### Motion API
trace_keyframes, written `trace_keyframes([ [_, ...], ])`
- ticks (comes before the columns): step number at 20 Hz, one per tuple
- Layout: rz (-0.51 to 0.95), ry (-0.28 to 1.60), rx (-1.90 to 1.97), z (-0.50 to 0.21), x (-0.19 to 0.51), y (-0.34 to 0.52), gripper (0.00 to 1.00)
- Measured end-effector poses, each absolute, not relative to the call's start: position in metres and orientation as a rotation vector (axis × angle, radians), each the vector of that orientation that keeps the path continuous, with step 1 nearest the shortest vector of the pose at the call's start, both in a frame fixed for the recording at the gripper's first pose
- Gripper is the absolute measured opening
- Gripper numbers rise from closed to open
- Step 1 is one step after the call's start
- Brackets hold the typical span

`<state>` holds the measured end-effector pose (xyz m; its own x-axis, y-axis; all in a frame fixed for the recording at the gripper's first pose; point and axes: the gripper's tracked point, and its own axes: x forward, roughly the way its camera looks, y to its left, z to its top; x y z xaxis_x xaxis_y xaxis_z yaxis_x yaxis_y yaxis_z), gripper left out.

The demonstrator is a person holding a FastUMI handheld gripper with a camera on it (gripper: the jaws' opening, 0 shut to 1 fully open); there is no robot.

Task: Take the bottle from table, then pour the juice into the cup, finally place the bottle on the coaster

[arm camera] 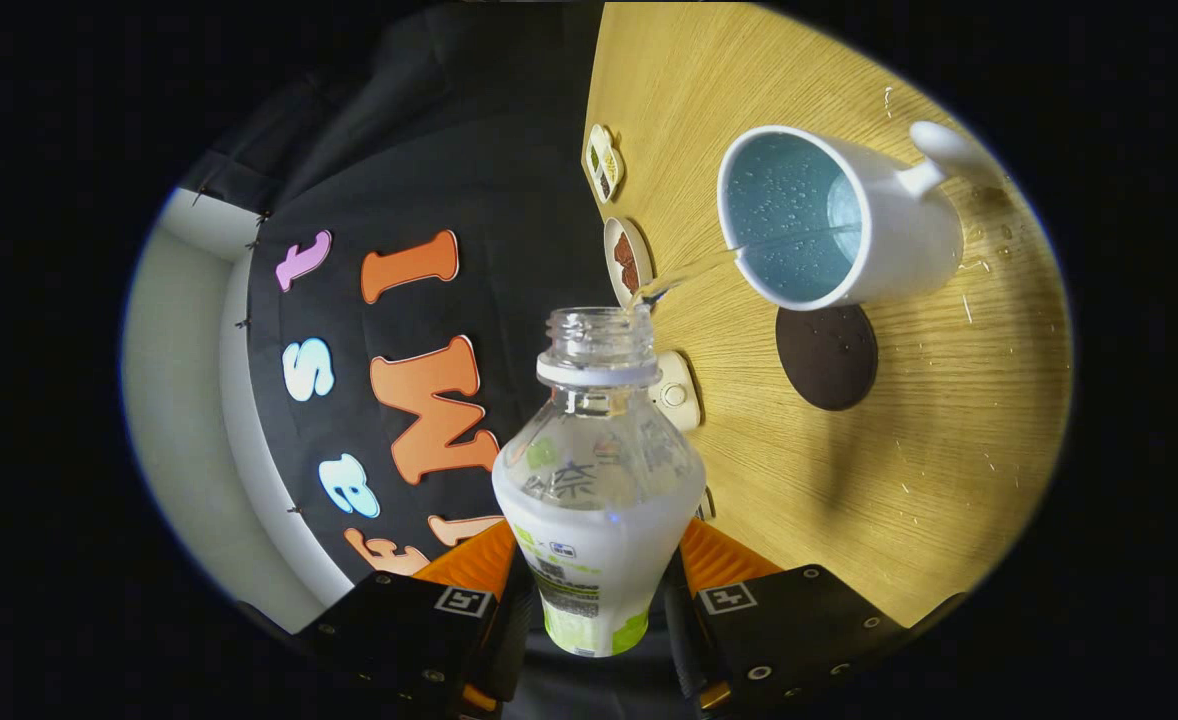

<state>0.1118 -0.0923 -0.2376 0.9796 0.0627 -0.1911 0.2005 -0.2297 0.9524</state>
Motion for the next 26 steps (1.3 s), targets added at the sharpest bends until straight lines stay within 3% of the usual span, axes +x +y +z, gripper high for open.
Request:
trace_keyframes([
  [26,-0.142,0.144,1.905,-0.227,0.113,-0.101,0.6],
])
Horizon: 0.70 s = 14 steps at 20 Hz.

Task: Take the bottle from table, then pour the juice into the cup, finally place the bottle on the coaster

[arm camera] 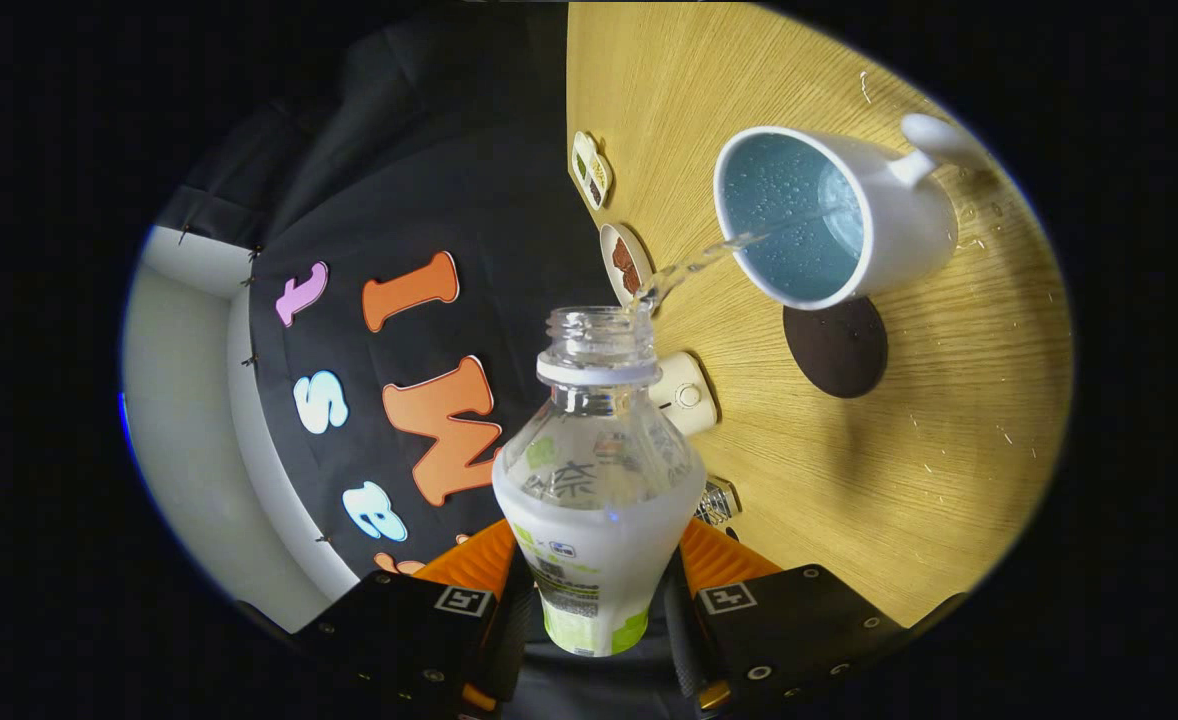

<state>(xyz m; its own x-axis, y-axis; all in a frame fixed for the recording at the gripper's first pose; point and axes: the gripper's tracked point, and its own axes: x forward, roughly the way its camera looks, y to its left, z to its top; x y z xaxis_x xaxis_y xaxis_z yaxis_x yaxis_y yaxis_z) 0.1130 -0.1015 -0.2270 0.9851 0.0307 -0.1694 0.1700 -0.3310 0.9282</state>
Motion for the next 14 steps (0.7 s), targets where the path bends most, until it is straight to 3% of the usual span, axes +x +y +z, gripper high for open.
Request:
trace_keyframes([
  [14,-0.16,0.125,1.961,-0.2267,0.1152,-0.1121,0.61],
])
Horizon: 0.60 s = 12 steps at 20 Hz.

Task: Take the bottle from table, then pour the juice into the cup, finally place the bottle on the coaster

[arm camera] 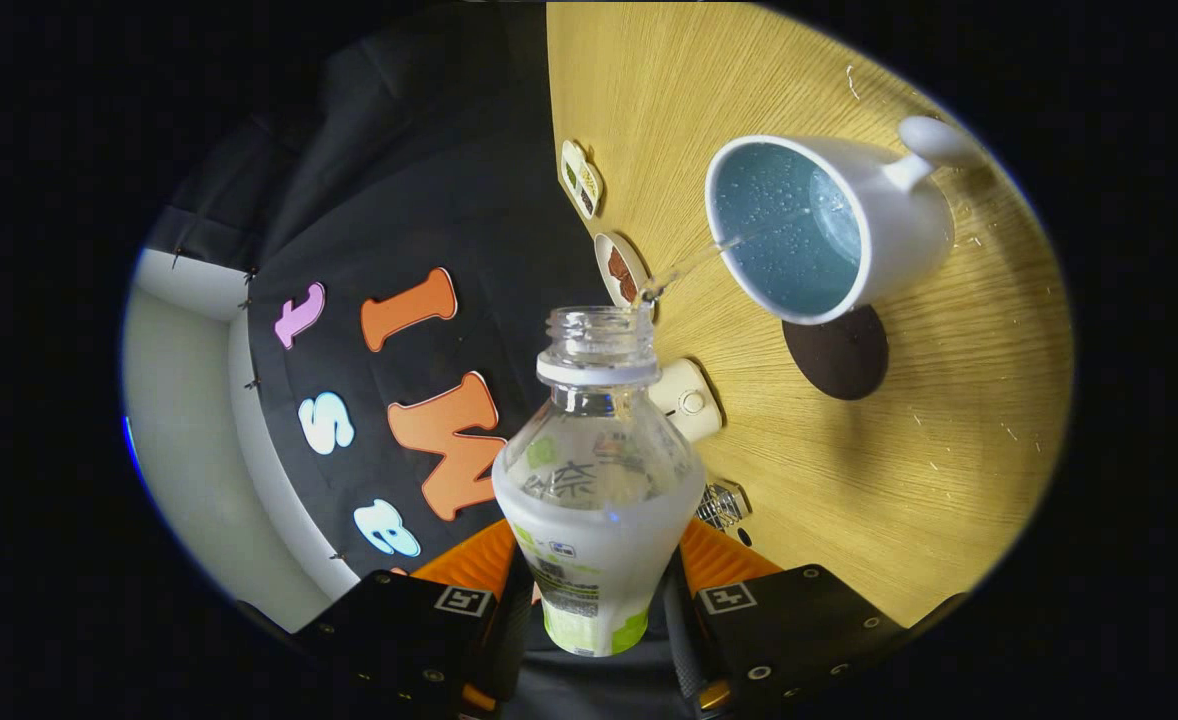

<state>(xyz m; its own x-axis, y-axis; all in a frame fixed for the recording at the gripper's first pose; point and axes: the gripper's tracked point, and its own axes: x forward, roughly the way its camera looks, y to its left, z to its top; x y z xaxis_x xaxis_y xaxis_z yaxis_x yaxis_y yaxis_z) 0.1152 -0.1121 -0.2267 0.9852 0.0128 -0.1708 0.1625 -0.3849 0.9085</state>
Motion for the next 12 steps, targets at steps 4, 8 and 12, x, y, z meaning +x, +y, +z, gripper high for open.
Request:
trace_keyframes([
  [4,-0.157,0.125,1.975,-0.2262,0.116,-0.1113,0.61],
  [8,-0.154,0.122,1.988,-0.2258,0.1173,-0.1125,0.61],
  [12,-0.157,0.113,2.011,-0.2241,0.1158,-0.1167,0.6],
])
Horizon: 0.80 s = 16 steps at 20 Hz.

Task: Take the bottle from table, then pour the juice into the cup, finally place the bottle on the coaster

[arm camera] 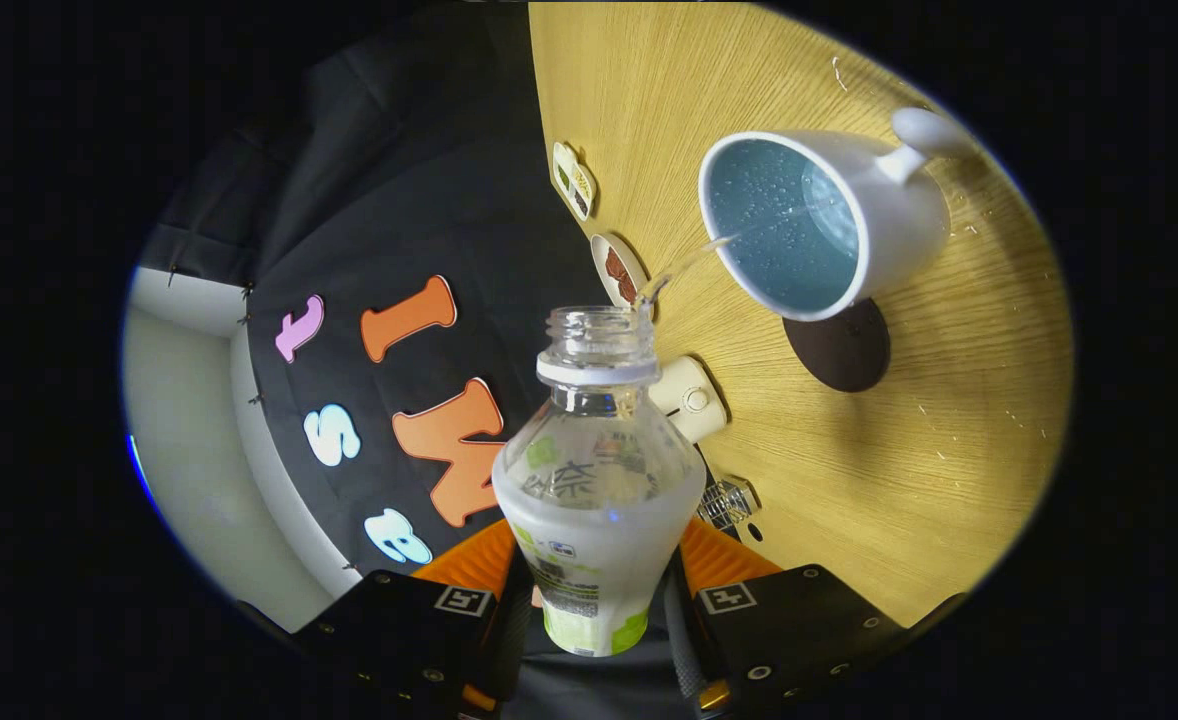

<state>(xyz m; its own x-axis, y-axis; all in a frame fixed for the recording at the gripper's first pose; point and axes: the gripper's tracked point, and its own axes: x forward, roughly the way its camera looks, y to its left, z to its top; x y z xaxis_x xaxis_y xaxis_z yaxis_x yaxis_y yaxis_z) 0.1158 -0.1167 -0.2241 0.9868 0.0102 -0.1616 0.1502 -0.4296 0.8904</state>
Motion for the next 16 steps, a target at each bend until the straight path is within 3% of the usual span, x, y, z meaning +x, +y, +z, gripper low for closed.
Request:
trace_keyframes([
  [16,-0.161,0.121,2.066,-0.2214,0.1166,-0.1179,0.61],
])
